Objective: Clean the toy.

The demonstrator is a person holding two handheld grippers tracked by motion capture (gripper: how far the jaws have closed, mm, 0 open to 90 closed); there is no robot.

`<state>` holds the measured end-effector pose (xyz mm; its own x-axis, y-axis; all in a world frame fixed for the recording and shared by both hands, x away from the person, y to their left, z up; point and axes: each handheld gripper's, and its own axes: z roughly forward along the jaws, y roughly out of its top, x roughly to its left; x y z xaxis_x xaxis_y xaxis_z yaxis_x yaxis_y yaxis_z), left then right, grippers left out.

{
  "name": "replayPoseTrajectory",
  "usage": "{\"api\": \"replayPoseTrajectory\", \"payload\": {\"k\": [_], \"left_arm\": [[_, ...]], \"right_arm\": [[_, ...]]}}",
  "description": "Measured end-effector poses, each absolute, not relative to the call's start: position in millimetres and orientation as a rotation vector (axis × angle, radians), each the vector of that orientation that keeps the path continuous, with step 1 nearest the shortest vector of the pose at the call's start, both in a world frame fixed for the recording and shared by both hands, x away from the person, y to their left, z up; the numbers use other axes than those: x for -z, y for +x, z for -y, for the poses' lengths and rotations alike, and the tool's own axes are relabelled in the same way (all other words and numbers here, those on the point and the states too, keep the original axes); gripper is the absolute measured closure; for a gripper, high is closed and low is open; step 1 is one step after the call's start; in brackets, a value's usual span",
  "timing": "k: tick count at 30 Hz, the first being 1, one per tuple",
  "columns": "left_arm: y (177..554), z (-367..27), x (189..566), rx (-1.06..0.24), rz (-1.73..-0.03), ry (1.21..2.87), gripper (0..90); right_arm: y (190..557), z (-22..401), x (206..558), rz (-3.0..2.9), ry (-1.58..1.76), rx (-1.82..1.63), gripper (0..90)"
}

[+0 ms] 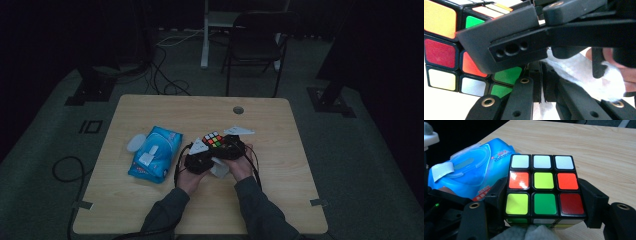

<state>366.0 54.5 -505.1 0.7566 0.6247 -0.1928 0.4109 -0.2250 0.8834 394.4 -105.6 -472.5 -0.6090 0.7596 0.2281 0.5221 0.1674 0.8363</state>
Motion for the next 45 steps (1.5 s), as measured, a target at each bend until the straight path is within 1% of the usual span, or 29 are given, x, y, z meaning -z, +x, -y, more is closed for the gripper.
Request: {"api": "replayPoseTrajectory", "payload": {"k": [7, 25, 39, 45], "left_arm": [[362.4, -58.1, 504.3, -0.248, -0.802, 1.834, 87.2], [367.6, -55.4, 507.2, -0.224, -0.814, 1.851, 87.2], [371.9, -54.5, 522.7, -0.198, -0.875, 1.922, 86.9], [373.7, -56.1, 523.0, -0.203, -0.895, 1.909, 86.9]], "right_arm": [[394.8, 106.9, 471.7, -2.189, 1.245, -1.414, 33.9], [393.2, 105.2, 469.8, -2.183, 1.246, -1.422, 33.9], [394.6, 110.4, 462.8, -2.153, 1.253, -1.449, 33.8], [394.7, 112.4, 459.1, -2.143, 1.245, -1.456, 33.8]]}}
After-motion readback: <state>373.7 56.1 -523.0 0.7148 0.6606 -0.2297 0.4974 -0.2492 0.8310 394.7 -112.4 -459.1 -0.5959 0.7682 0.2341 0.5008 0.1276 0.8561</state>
